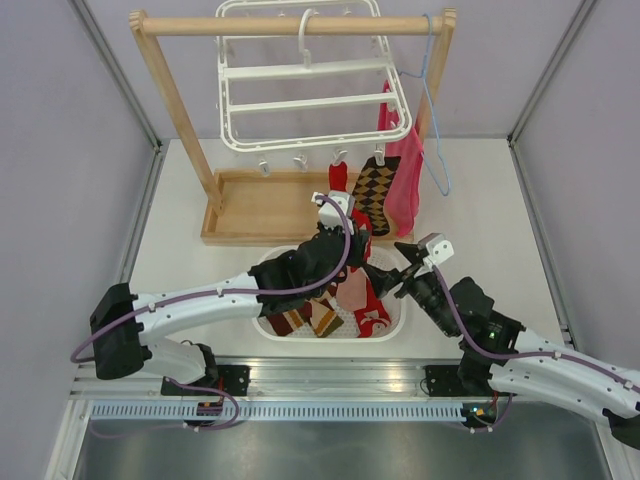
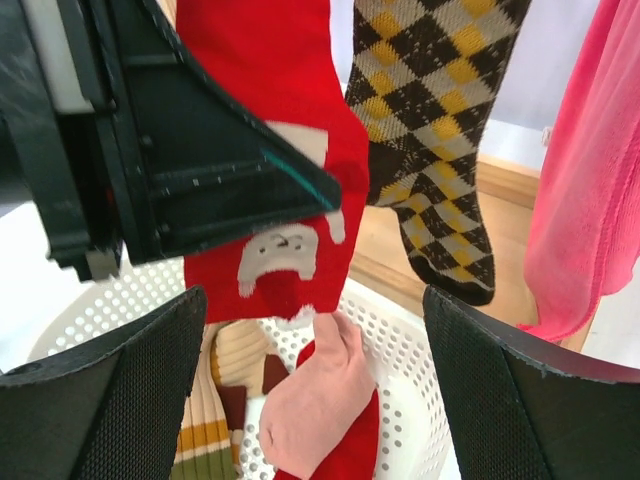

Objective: Remove the socks clipped to the hanger

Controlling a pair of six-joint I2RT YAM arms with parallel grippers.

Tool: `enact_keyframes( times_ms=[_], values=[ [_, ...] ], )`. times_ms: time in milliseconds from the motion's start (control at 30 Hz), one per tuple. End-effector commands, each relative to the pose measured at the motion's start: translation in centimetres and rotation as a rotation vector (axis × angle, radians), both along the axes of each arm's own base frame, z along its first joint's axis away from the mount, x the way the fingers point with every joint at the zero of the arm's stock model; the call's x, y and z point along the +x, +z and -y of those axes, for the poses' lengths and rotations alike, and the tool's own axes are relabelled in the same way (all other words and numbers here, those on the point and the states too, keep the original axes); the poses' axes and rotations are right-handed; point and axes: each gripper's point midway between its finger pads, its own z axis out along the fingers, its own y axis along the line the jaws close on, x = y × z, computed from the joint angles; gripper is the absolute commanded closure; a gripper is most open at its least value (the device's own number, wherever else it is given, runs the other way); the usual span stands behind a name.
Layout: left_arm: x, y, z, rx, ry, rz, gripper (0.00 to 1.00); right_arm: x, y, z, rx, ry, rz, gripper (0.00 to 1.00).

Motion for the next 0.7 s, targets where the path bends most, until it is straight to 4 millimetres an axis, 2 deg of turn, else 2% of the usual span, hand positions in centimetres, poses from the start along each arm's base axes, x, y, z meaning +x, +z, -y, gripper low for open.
enact_keyframes(
  times_ms=[0, 300, 500, 667],
  values=[
    [0.4, 2.1, 0.5, -0.088, 0.031, -0.007, 0.98, -0.3, 0.8, -0.3, 0.043, 0.025, 0.029, 0.09],
    [-0.2, 1.4, 1.7, -0.148, 0.002, -0.07, 0.98, 0.3, -0.8, -1.1, 0.0, 0.018, 0.019, 0.09],
    [-0.6, 1.6, 1.5, -0.191, 0.003, -0.086, 0.98, 0.8, -2.4, -1.8, -0.039, 0.009, -0.005, 0.09],
    [-1.1, 1.6, 1.5, -0.214, -0.007, -0.1, 0.98, 1.1, -2.3, -1.7, -0.022, -0.004, 0.008, 0.08]
  ],
)
